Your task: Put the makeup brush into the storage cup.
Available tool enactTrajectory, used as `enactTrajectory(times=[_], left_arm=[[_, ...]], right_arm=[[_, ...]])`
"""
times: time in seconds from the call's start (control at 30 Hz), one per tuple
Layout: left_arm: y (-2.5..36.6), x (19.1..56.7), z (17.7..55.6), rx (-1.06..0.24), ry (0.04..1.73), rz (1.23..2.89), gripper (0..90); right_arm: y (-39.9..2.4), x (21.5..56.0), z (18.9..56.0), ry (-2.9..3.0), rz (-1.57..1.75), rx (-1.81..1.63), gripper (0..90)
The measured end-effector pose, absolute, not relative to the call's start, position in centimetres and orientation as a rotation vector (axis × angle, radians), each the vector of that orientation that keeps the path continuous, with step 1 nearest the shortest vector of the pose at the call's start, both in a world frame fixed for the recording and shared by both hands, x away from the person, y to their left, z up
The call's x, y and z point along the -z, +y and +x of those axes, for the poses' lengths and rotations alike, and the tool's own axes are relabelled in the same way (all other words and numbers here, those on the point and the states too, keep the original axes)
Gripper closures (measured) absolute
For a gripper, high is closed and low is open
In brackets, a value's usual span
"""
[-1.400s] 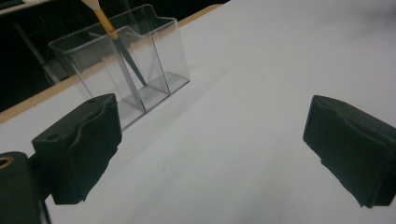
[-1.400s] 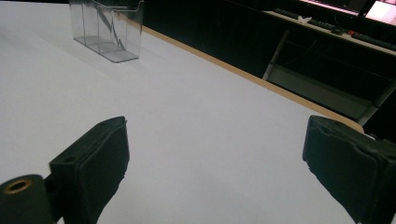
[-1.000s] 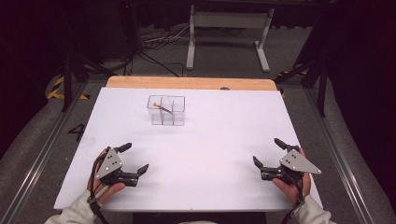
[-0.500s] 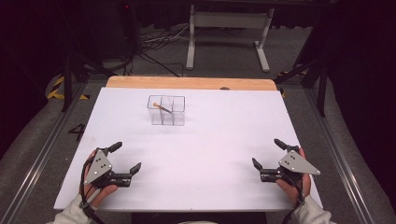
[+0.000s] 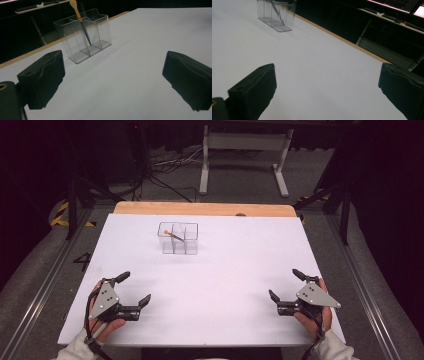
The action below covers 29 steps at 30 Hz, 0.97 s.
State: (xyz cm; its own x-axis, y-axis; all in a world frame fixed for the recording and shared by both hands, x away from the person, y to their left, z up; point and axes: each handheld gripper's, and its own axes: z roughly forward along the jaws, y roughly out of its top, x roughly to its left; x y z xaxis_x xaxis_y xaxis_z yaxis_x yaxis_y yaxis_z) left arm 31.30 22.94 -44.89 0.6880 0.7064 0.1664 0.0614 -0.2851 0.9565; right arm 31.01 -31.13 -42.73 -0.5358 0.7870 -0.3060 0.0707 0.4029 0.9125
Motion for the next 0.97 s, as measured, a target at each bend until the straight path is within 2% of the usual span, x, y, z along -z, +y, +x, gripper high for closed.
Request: enactTrajectory(times=[0.97], left_arm=[[22.73,44.93,31.88,-0.710,0.618,1.784,4.7]], right_arm=[[-31.54,42.76,31.01,1.882,0.757,-1.179,2.5]])
